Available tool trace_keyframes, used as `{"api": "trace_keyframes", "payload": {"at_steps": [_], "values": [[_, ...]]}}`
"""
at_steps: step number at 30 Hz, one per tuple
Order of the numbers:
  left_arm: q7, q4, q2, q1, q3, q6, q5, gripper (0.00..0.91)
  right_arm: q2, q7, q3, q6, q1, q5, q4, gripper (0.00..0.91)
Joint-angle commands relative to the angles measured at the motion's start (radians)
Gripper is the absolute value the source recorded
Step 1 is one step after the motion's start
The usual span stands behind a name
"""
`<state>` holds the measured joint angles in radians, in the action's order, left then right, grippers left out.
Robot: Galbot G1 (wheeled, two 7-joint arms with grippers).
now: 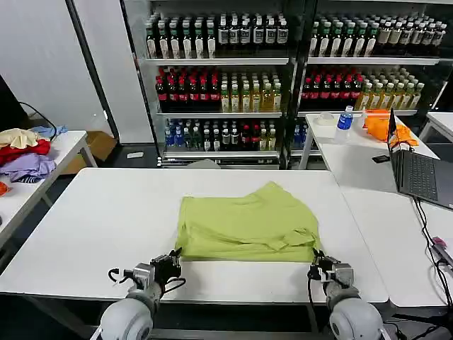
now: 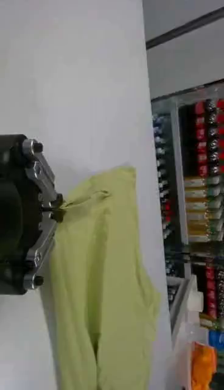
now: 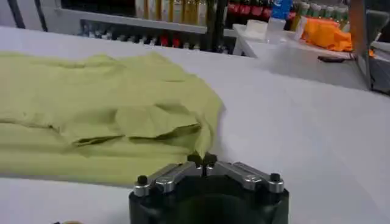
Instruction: Fold and organize the clothes.
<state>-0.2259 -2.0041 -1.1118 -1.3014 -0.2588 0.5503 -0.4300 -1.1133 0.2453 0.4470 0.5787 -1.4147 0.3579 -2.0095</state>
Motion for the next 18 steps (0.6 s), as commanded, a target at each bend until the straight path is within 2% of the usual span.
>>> {"api": "trace_keyframes", "payload": {"at_steps": [1, 3, 4, 5, 6, 7, 8, 11, 18], "values": [[-0.002, -0.201, 0.01, -0.248, -0.051, -0.004, 0.023, 0.03, 0.037, -0.002, 0.059, -0.001, -0.177, -0.016, -0.14, 0.0], [-0.002, -0.219, 0.01, -0.274, -0.055, -0.007, 0.036, 0.02, 0.038, -0.003, 0.072, -0.001, -0.212, -0.025, -0.166, 0.0], [-0.002, -0.227, 0.008, -0.292, -0.055, -0.008, 0.045, 0.02, 0.037, -0.006, 0.074, -0.001, -0.224, -0.032, -0.176, 0.151], [-0.002, -0.238, 0.006, -0.306, -0.056, -0.009, 0.053, 0.02, 0.035, -0.009, 0.077, -0.001, -0.238, -0.042, -0.189, 0.443], [-0.002, -0.246, 0.004, -0.318, -0.057, -0.009, 0.058, 0.312, 0.033, -0.009, 0.078, -0.001, -0.242, -0.046, -0.194, 0.907], [-0.001, -0.253, 0.002, -0.329, -0.058, -0.009, 0.062, 0.564, 0.028, -0.008, 0.077, 0.0, -0.25, -0.056, -0.202, 0.907], [0.0, -0.258, 0.001, -0.337, -0.06, -0.008, 0.069, 0.907, 0.027, -0.009, 0.077, 0.0, -0.254, -0.066, -0.205, 0.907], [0.001, -0.27, 0.002, -0.348, -0.069, 0.009, 0.073, 0.907, 0.02, -0.013, 0.076, -0.002, -0.253, -0.103, -0.207, 0.907], [0.007, -0.299, 0.019, -0.329, -0.116, 0.017, 0.075, 0.907, 0.025, -0.013, 0.106, -0.027, -0.23, -0.082, -0.237, 0.907]]}}
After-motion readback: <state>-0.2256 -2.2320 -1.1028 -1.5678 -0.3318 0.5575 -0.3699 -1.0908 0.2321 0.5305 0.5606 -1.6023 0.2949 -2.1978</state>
